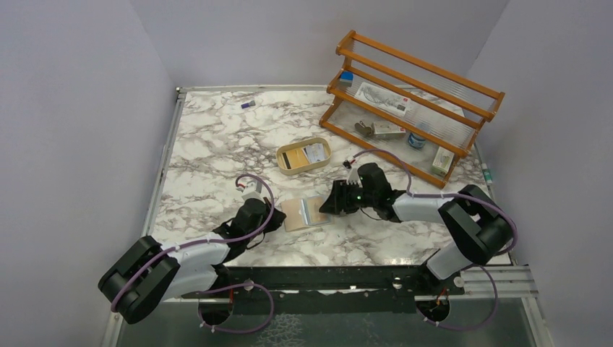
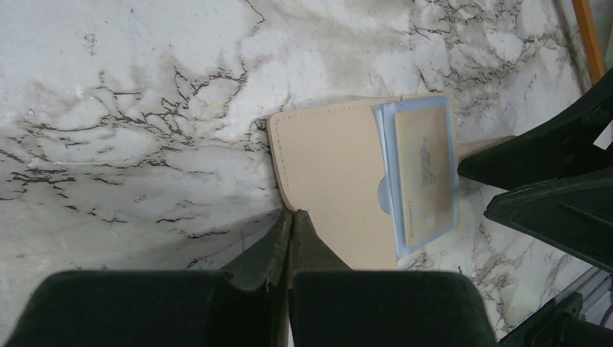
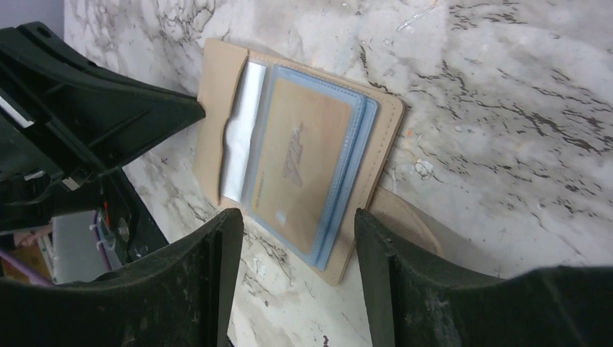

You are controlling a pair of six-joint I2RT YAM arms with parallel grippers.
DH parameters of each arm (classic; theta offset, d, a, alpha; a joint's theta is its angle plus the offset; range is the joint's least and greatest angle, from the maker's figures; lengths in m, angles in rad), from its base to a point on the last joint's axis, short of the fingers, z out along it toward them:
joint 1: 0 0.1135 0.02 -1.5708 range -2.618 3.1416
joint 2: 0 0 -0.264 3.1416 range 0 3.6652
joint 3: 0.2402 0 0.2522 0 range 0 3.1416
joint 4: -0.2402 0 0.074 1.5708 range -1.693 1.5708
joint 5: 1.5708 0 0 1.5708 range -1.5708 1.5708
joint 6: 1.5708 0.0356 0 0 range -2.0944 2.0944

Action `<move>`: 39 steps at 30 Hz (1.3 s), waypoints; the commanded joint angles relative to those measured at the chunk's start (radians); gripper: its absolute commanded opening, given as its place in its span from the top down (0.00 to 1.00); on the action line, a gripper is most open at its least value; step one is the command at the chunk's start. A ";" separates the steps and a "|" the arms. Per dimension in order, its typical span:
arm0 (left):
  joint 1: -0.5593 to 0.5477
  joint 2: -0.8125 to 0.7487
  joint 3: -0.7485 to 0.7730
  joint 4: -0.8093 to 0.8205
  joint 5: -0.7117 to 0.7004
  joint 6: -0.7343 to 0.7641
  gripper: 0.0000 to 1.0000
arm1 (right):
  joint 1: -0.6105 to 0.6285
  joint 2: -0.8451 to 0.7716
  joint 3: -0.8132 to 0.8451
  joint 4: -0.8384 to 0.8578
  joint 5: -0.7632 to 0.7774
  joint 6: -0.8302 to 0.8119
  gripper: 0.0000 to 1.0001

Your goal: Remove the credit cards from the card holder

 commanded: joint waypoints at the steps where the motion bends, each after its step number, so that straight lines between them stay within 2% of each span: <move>1: 0.000 -0.004 -0.033 -0.094 -0.014 0.010 1.00 | 0.014 -0.103 0.009 -0.084 0.111 -0.017 0.36; 5: 0.000 -0.018 -0.032 -0.114 -0.021 0.013 1.00 | 0.014 -0.191 0.003 -0.189 0.231 -0.023 0.30; 9: 0.000 -0.029 -0.034 -0.119 -0.025 0.013 1.00 | 0.014 -0.211 -0.009 -0.238 0.279 -0.028 0.29; 29: 0.001 -0.080 -0.034 -0.159 -0.031 0.014 1.00 | 0.014 -0.116 -0.061 -0.180 0.375 0.044 0.29; 39: 0.000 -0.076 -0.037 -0.157 -0.031 0.017 1.00 | 0.014 -0.091 -0.064 -0.245 0.470 0.112 0.29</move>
